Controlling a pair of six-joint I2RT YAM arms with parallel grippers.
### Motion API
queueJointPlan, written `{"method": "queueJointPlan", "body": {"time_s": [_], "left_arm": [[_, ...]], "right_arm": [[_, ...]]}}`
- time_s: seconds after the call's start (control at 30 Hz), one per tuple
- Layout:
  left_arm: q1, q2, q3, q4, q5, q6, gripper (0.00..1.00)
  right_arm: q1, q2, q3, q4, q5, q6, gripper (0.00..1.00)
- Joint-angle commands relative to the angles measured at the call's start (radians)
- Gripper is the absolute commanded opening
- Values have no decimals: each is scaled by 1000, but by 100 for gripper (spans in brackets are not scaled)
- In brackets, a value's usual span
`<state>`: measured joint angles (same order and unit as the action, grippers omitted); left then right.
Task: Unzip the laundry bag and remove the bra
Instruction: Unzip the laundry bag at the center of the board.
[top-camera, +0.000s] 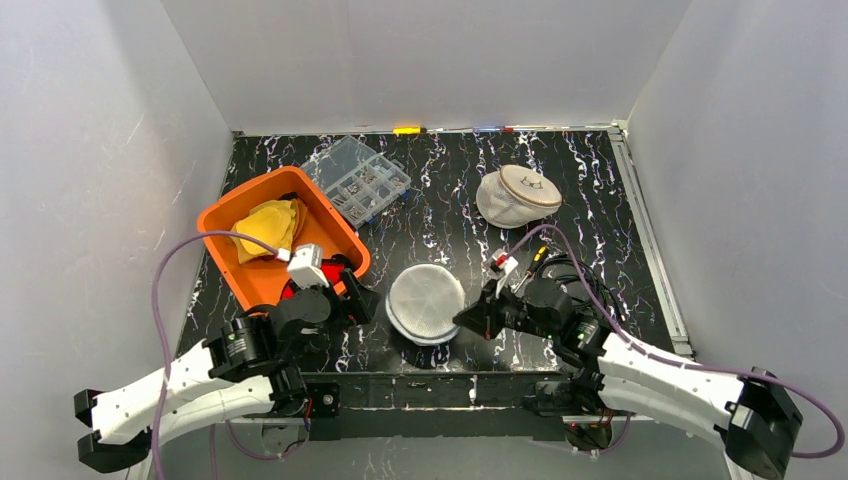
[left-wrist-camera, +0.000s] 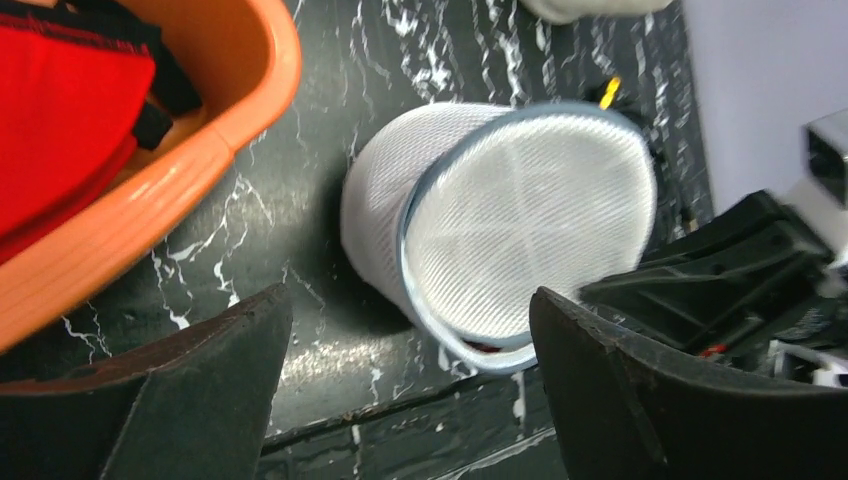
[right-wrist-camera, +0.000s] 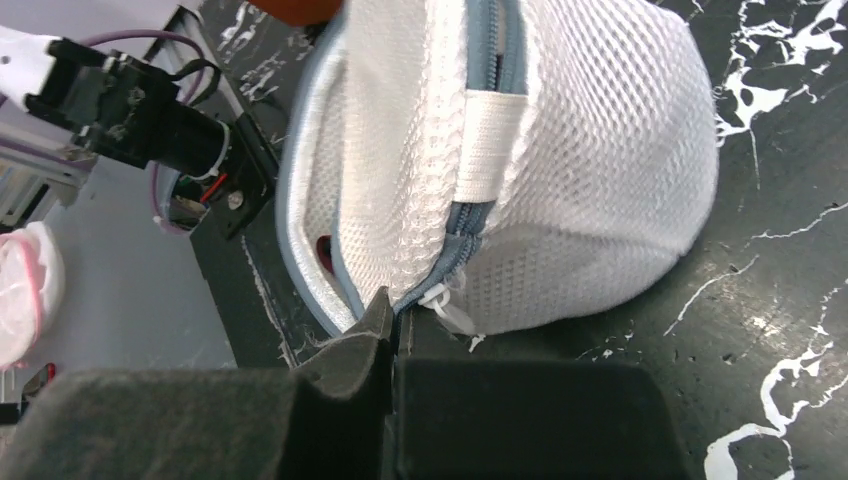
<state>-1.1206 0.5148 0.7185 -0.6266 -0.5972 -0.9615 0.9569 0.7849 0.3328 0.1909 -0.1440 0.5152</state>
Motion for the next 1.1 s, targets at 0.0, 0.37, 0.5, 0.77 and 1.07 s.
{"method": "queueJointPlan", "body": {"time_s": [0.0, 0.37, 0.5, 0.77, 1.07], "left_arm": [[4, 60, -56, 51, 68, -10, 85], [5, 254, -87, 160, 188, -10, 69], [5, 309, -104, 192, 203, -23, 60], [35, 392, -93, 191, 172, -24, 54], [58, 412, -93, 300, 252, 105, 0]], "right_arm": [[-4, -104, -52, 104, -55, -30, 1], [-5, -285, -106, -27, 57, 35, 1], [-5, -322, -127, -29, 64, 67, 1], [-6, -360, -157, -32, 45, 93, 1], [-5, -423, -164, -67, 47, 103, 1]]}}
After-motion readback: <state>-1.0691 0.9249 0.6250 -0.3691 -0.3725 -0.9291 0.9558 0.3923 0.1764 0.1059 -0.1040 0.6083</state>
